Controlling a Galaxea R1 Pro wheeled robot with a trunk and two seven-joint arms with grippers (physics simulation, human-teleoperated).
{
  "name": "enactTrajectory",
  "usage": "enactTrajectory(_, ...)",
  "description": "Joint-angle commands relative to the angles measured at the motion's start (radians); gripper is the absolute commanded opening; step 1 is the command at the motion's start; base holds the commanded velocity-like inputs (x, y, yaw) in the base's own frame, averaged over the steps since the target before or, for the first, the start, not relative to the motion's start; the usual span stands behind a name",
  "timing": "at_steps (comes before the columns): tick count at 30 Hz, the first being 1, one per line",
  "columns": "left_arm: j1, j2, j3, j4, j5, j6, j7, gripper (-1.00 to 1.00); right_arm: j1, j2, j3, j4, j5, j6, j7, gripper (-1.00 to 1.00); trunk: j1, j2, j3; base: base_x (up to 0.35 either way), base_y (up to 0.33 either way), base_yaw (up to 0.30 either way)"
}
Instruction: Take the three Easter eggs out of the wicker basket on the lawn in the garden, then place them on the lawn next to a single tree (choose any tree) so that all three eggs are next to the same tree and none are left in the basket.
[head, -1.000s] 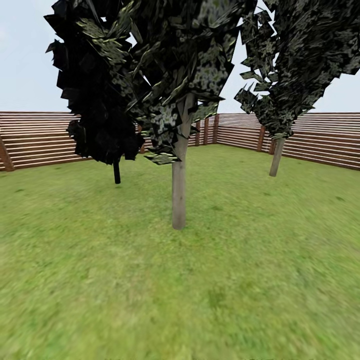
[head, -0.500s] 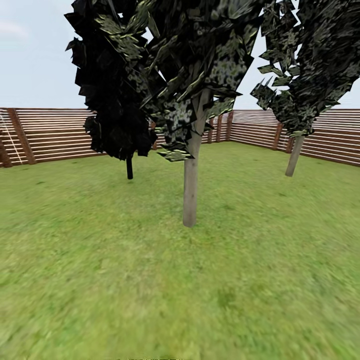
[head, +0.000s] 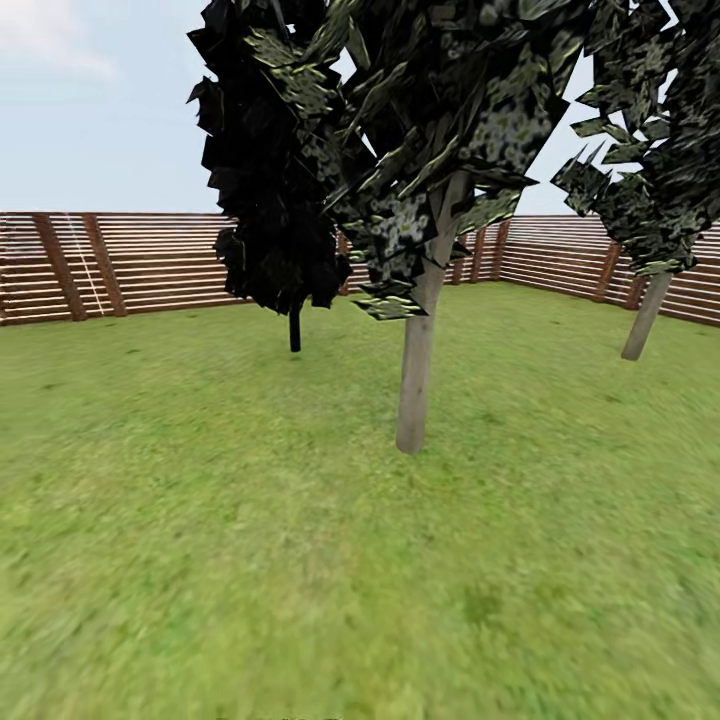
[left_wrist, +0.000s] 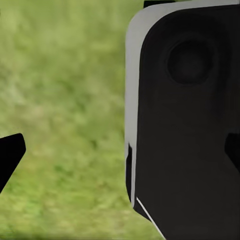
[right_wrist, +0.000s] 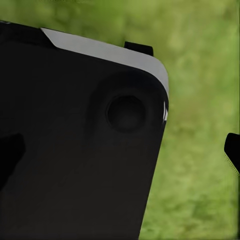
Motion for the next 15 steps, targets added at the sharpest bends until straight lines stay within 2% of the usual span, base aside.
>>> enactTrajectory(1, 0.001, -0.001, -0.001, -0.002, 0.0, -0.001, 0.0, 1.0, -0.001, 0.0, 0.006, 0.001, 0.005, -0.002, 0.0, 1.0, 0.0, 0.0, -0.001, 0.0, 0.0, 0.257)
enactTrajectory(15, 0.001, 0.0, 0.001, -0.002, 0.0, -0.002, 0.0, 1.0, -0.001, 0.002, 0.007, 0.003, 0.005, -0.002, -0.001, 1.0, 0.0, 0.0, -0.009, 0.0, 0.0, 0.257)
